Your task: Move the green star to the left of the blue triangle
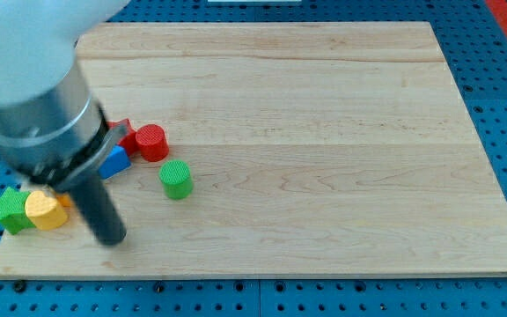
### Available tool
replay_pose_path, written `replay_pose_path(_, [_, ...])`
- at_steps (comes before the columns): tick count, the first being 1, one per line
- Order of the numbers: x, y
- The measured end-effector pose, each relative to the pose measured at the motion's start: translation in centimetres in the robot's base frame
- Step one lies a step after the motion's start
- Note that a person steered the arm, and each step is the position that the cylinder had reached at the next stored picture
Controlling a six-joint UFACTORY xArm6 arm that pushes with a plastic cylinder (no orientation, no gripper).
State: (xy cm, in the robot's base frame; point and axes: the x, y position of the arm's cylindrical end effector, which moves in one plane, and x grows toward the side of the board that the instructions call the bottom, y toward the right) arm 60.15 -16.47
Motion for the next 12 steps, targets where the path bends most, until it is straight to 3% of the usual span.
replay_pose_path(1, [1.7, -4.0])
replay_pose_path(2, [0.7, -14.0])
replay_pose_path(4, [-6.9, -11.0])
replay_pose_path(6, [-5.7, -5.7])
replay_pose_path(7, [-0.3, -6.5])
replay_pose_path(8, [-1.5, -2.1])
replay_pose_path(12, [-13.5, -3.4])
